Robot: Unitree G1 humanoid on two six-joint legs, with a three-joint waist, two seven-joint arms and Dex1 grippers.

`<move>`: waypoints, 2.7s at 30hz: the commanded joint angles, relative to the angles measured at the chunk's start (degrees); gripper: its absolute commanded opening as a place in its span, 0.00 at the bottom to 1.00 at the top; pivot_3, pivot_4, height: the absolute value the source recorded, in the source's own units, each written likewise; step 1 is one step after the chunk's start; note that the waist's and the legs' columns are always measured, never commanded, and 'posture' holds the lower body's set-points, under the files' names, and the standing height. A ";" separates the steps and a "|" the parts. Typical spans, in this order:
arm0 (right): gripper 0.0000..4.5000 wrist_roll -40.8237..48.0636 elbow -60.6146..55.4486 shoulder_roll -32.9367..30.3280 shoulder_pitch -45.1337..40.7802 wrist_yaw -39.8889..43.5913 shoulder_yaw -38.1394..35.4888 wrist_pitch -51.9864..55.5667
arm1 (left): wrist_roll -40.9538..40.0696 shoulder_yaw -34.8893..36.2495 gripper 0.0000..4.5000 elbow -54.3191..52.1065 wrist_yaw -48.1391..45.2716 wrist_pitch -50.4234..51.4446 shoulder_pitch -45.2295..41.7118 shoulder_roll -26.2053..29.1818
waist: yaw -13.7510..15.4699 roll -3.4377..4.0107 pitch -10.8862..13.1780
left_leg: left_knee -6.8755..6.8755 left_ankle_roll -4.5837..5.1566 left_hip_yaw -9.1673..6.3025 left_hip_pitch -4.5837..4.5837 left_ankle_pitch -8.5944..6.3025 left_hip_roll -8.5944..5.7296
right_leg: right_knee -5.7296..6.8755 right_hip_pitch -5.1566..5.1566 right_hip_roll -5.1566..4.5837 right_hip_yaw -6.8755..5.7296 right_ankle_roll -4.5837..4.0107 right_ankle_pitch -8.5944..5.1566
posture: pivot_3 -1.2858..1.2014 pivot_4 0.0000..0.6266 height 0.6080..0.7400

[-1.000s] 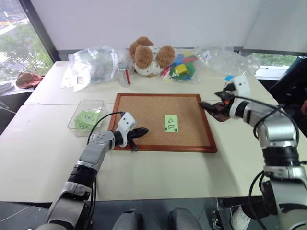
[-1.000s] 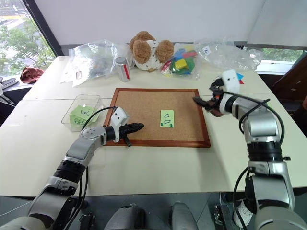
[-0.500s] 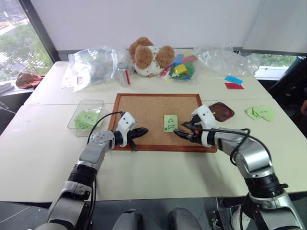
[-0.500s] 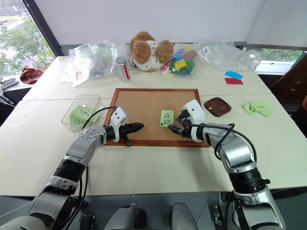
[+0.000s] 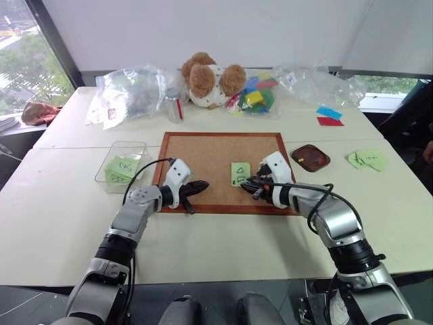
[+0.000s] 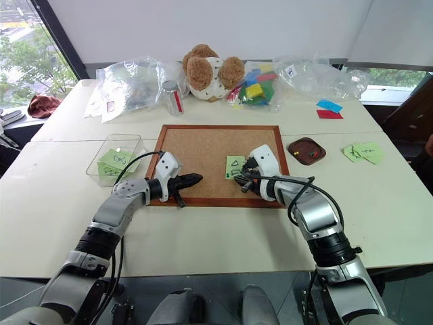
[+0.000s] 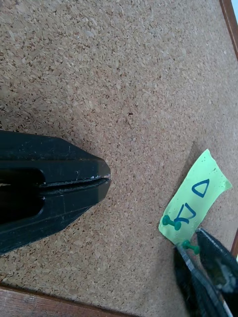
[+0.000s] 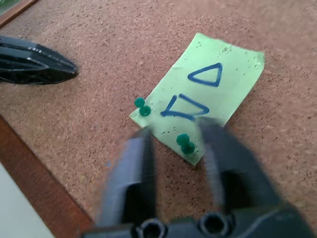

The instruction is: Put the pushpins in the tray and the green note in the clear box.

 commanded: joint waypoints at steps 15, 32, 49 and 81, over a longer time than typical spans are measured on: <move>0.00 5.23 -12.23 -5.83 -9.32 -0.11 -10.76 9.76 | 2.02 -2.26 0.00 2.57 -0.45 2.00 2.48 0.35 | 0.11 -0.02 -0.01 | -0.03 0.02 -0.01 -0.01 -0.01 0.00 | -0.06 0.01 0.00 0.00 0.00 0.00 | 0.52 0.24 1.00; 0.00 -6.87 52.63 -10.86 -27.65 -7.43 -15.15 -23.07 | 2.20 -2.90 0.00 3.18 -0.57 1.66 1.79 -0.36 | 0.03 0.01 -0.01 | -0.07 0.00 0.02 0.08 0.00 0.00 | -0.08 0.12 -0.02 -0.01 0.00 0.00 | 0.52 0.24 1.00; 0.75 -6.98 68.22 -9.74 -30.45 -6.45 -16.68 -29.79 | 1.95 -2.47 0.00 2.22 -0.03 2.02 2.53 -0.38 | 0.01 0.03 -0.01 | -0.05 -0.21 0.02 0.08 0.12 0.00 | -0.12 0.17 -0.03 0.00 0.00 0.00 | 0.52 0.24 1.00; 0.46 2.64 -7.08 1.15 -1.34 -1.42 0.36 2.27 | 2.03 -2.74 0.00 2.11 -0.60 2.22 2.34 0.24 | 0.11 0.06 -0.02 | -0.05 0.04 -0.07 0.06 -0.03 -0.01 | -0.13 0.14 -0.03 -0.02 0.00 0.00 | 0.52 0.24 1.00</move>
